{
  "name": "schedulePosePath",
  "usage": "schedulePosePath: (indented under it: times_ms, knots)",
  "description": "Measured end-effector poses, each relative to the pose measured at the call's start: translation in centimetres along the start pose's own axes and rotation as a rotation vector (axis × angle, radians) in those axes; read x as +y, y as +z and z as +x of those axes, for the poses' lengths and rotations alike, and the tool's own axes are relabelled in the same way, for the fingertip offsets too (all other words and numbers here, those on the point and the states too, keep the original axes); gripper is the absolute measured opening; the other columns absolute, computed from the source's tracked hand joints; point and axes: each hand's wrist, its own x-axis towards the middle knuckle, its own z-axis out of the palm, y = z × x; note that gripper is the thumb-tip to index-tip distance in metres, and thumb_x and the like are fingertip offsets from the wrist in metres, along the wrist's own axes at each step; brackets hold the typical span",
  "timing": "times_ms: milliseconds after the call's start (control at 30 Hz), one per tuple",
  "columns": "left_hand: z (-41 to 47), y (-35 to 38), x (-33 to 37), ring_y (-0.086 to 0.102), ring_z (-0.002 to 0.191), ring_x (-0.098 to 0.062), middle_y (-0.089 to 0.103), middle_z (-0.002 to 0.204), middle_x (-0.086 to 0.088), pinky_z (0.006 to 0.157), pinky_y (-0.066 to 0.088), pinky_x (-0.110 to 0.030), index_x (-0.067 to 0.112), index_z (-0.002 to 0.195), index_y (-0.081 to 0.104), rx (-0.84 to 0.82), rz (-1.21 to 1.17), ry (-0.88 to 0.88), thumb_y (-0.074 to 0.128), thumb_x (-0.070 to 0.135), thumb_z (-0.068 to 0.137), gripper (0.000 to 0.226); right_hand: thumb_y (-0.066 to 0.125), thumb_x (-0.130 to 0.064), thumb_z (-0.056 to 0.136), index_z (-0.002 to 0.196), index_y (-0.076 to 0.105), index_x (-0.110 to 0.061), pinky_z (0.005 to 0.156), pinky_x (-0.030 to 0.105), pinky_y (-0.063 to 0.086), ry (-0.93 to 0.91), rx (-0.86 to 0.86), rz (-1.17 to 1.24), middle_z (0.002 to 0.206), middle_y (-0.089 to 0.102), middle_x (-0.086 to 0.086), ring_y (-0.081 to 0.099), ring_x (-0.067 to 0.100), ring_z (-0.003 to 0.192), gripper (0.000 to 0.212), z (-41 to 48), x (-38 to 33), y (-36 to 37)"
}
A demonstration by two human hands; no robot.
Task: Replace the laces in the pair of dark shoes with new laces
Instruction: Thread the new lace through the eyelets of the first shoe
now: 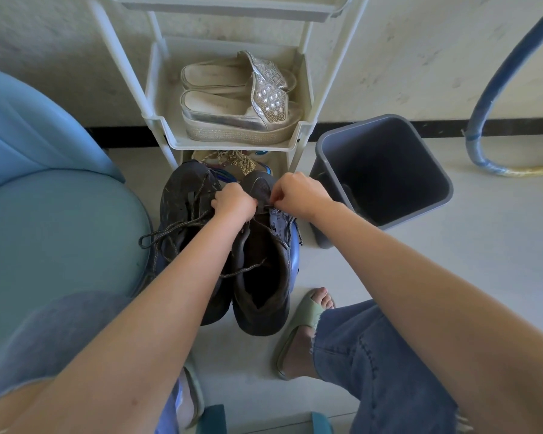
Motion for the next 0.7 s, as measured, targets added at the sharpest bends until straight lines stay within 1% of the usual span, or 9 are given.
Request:
schedulePosePath:
  times_ms: [133,300,367,467,567,600,633,667,700]
  knots:
    - [0.0,-0.1,0.1,0.048,0.122,-0.034,0.052,0.131,-0.019,0.104,0.04,-0.043,0.0,0.127,0.052,-0.041,-0.056,-0.047,0.059,0.023,0.091,0.043,0.057,-0.012,0.088,0.098,0.074,-0.023,0.08,0.039,0.056,0.011,0.016,-0.013,0.1,0.069,0.003,0.064,0.025,0.088,0.023,0.1,0.0,0.0]
    - [0.3,-0.2,0.0,0.05,0.12,-0.034,0.054,0.129,-0.019,0.103,0.041,-0.043,0.001,0.127,0.053,-0.066,-0.127,-0.079,0.065,0.026,0.088,0.047,0.06,-0.013,0.087,0.095,0.075,-0.023,0.085,0.039,0.055,0.085,0.025,0.139,0.101,0.07,-0.001,0.065,0.021,0.091,0.02,0.3,0.3,0.7]
    - [0.4,-0.2,0.1,0.051,0.118,-0.034,0.054,0.129,-0.019,0.098,0.043,-0.038,0.0,0.13,0.05,-0.072,-0.139,-0.087,0.065,0.023,0.089,0.05,0.062,-0.013,0.086,0.093,0.075,-0.022,0.084,0.037,0.056,0.094,0.014,0.186,0.098,0.07,-0.001,0.065,0.019,0.09,0.018,0.4,0.5,0.7]
    - [0.4,-0.2,0.1,0.054,0.114,-0.033,0.054,0.128,-0.019,0.083,0.044,-0.036,-0.001,0.133,0.048,-0.087,-0.155,-0.097,0.063,0.014,0.089,0.048,0.063,-0.013,0.085,0.093,0.075,-0.018,0.08,0.034,0.057,0.105,0.014,0.233,0.095,0.071,0.0,0.066,0.017,0.086,0.015,0.5,0.6,0.8]
    - [0.2,-0.3,0.2,0.054,0.114,-0.034,0.053,0.129,-0.02,0.088,0.046,-0.039,-0.001,0.132,0.048,-0.082,-0.145,-0.096,0.06,0.011,0.089,0.046,0.066,-0.016,0.084,0.089,0.075,-0.01,0.075,0.032,0.058,0.121,0.019,0.293,0.087,0.07,0.004,0.065,0.018,0.078,0.012,0.6,0.5,1.0]
    - [0.2,-0.4,0.2,0.054,0.111,-0.034,0.053,0.13,-0.02,0.085,0.047,-0.039,-0.001,0.131,0.047,-0.085,-0.142,-0.094,0.059,0.011,0.09,0.045,0.067,-0.016,0.084,0.087,0.075,-0.008,0.074,0.031,0.057,0.124,0.022,0.325,0.085,0.07,0.006,0.064,0.017,0.076,0.011,0.6,0.4,1.0]
    - [0.2,-0.4,0.3,0.057,0.103,-0.034,0.052,0.13,-0.02,0.078,0.047,-0.039,-0.001,0.131,0.047,-0.096,-0.141,-0.088,0.058,0.009,0.09,0.044,0.068,-0.016,0.085,0.087,0.074,-0.007,0.074,0.03,0.056,0.128,0.027,0.353,0.086,0.069,0.007,0.063,0.017,0.075,0.011,0.5,0.5,1.0]
    - [0.1,-0.4,0.3,0.057,0.088,-0.032,0.052,0.13,-0.02,0.067,0.046,-0.035,-0.001,0.132,0.046,-0.112,-0.139,-0.081,0.056,0.008,0.091,0.043,0.068,-0.015,0.086,0.089,0.074,-0.006,0.075,0.029,0.055,0.133,0.032,0.365,0.088,0.069,0.008,0.063,0.017,0.076,0.011,0.5,0.5,1.1]
    - [0.0,-0.5,0.4,0.053,0.072,-0.027,0.053,0.129,-0.02,0.057,0.041,-0.032,-0.001,0.133,0.046,-0.121,-0.136,-0.077,0.056,0.007,0.091,0.044,0.067,-0.014,0.087,0.092,0.073,-0.005,0.078,0.03,0.055,0.138,0.036,0.356,0.091,0.069,0.009,0.064,0.018,0.079,0.012,0.6,0.5,1.2]
